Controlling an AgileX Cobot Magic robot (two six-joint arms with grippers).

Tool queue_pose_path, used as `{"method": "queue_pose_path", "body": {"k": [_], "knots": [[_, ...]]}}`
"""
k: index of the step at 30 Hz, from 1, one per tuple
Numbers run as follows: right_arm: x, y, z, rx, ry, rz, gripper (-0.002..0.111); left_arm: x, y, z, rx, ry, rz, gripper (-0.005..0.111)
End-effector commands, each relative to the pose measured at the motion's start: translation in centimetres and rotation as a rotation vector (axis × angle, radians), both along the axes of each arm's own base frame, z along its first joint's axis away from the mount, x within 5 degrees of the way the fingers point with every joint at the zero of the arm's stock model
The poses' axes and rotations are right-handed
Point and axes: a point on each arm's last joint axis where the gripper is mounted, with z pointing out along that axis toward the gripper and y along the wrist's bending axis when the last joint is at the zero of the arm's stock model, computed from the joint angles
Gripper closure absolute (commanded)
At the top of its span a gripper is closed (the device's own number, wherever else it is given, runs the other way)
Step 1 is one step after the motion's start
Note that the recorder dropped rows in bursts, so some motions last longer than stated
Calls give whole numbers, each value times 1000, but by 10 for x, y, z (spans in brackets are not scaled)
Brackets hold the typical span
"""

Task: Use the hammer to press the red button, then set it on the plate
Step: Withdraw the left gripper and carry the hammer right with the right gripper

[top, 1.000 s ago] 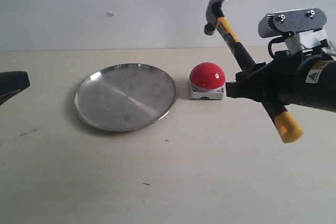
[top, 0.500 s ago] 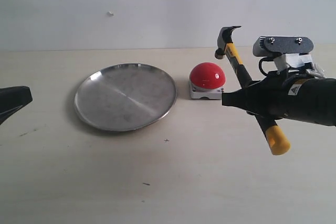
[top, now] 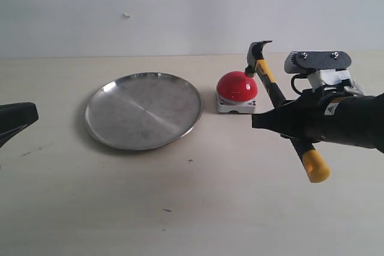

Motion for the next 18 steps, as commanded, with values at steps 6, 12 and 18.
{"method": "queue_pose_path", "body": {"k": [6,12,18], "knots": [[-18,-9,135,112,-509,34,108,-2,0,-1,2,-3,-1,107],[-16,-8,135,80,-521,51,108,-2,0,-1,2,-3,-1,107],[11,3,83,-15,-369,77,108,-2,0,-1,2,-3,-1,107]]}}
